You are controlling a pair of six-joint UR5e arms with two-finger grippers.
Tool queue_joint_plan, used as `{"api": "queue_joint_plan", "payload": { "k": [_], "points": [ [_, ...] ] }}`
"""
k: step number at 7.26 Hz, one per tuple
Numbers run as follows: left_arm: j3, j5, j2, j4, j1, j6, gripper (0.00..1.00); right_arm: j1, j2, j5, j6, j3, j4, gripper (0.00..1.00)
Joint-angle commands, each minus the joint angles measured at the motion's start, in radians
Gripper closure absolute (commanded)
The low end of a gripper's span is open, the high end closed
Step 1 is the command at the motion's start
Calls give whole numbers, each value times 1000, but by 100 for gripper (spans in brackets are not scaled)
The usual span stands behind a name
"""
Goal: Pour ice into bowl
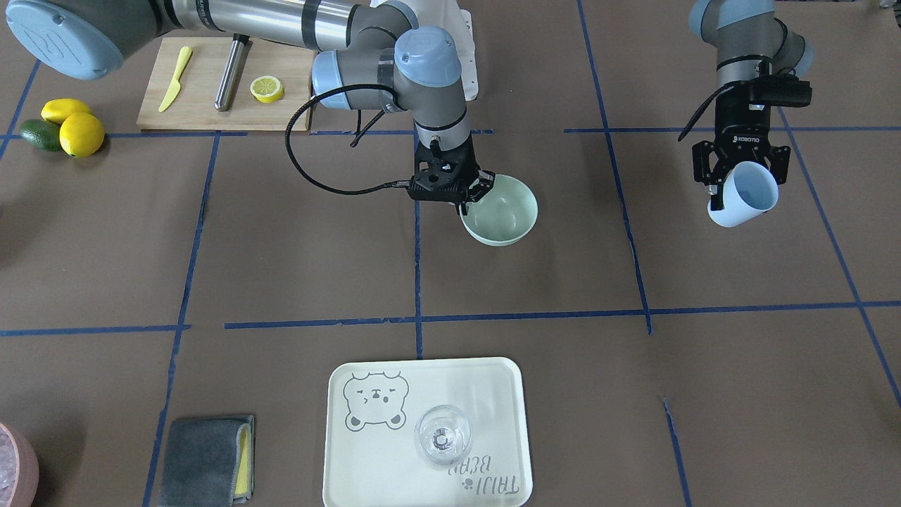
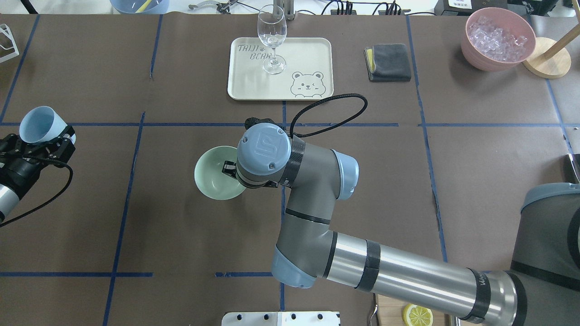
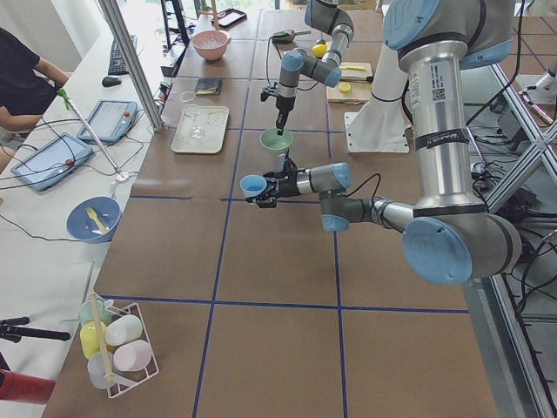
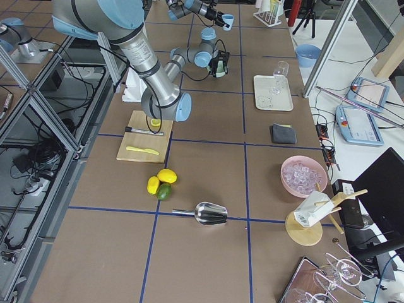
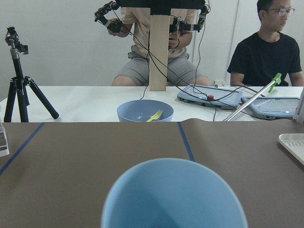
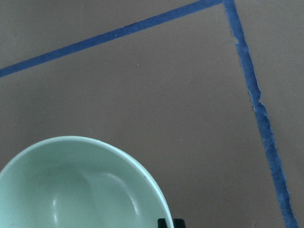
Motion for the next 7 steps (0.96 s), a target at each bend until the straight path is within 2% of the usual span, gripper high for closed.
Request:
{"api": "queue_joint_plan", "payload": {
  "k": [1, 2, 3, 4, 6, 7],
  "points": [
    [-9, -9, -49, 4, -7, 102, 100, -10, 11, -5, 1, -12, 4, 34],
    [-8, -9, -57, 13, 1, 105, 100, -10, 13, -4, 3, -3, 6, 0],
    [3, -4, -97, 35, -1, 105, 100, -2, 8, 2, 0, 22, 3, 0],
    [-15, 3, -117, 126, 1, 144, 100, 27, -13, 43, -2, 61, -6, 0],
    [-20, 141, -230, 356, 45, 148, 100, 94, -149, 128, -12, 202, -5, 0],
    [-35, 173, -246, 399, 95, 148, 100, 125, -215, 159, -31, 267, -5, 0]
  ]
}}
